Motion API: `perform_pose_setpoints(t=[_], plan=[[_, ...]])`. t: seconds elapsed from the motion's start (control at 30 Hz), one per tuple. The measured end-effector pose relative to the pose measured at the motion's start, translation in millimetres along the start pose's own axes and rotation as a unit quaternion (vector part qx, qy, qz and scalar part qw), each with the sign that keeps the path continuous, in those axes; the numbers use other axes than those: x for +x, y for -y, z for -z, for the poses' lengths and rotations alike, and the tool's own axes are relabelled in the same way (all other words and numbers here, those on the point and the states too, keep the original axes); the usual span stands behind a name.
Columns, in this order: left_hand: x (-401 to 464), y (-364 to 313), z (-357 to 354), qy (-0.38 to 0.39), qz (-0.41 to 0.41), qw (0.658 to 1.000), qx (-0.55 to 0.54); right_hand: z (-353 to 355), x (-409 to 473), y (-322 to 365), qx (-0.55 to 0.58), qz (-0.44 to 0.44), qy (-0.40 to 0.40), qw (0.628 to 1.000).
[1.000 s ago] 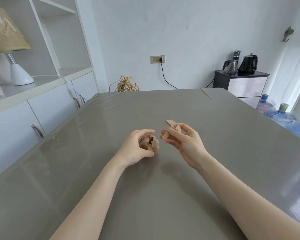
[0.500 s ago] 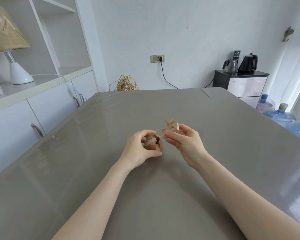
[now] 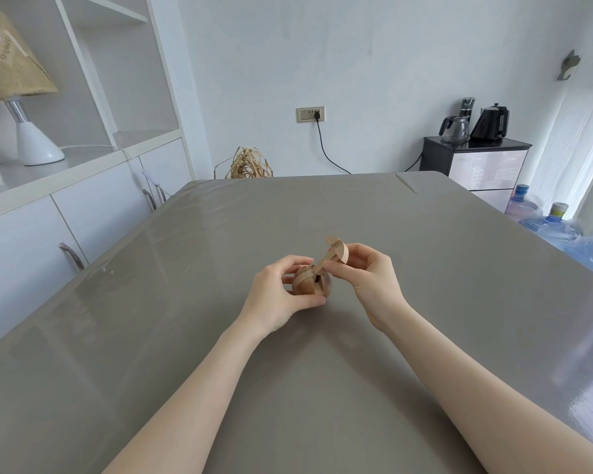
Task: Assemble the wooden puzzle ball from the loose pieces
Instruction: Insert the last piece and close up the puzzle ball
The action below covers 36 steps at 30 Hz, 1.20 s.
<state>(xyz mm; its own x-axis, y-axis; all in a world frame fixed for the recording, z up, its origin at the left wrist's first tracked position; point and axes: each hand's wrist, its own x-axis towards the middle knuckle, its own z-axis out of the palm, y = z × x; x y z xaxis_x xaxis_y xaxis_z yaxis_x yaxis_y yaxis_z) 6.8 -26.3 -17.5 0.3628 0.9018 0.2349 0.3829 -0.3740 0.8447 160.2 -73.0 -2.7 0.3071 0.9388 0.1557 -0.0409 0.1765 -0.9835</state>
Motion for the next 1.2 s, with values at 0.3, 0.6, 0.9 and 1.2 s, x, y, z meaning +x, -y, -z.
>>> perform_pose_setpoints(t=[0.3, 0.6, 0.9, 1.2], plan=[[-0.9, -0.4, -0.3, -0.006, 0.001, 1.000, 0.002, 1.3, 1.5, -0.9, -0.060, 0.018, -0.022, 0.998], [-1.2, -2.2, -1.1, -0.015, 0.008, 1.000, 0.008, -1.4, 1.7, 2.0, -0.178, 0.077, -0.042, 0.980], [-2.3, -4.3, -2.6, -0.018, 0.003, 1.000, 0.018, -5.0, -1.9, 3.8, -0.264, 0.137, -0.034, 0.954], [-3.4, -4.3, -0.9, -0.019, 0.003, 1.000, 0.019, -4.9, -4.2, -5.0, -0.311, 0.130, 0.012, 0.941]])
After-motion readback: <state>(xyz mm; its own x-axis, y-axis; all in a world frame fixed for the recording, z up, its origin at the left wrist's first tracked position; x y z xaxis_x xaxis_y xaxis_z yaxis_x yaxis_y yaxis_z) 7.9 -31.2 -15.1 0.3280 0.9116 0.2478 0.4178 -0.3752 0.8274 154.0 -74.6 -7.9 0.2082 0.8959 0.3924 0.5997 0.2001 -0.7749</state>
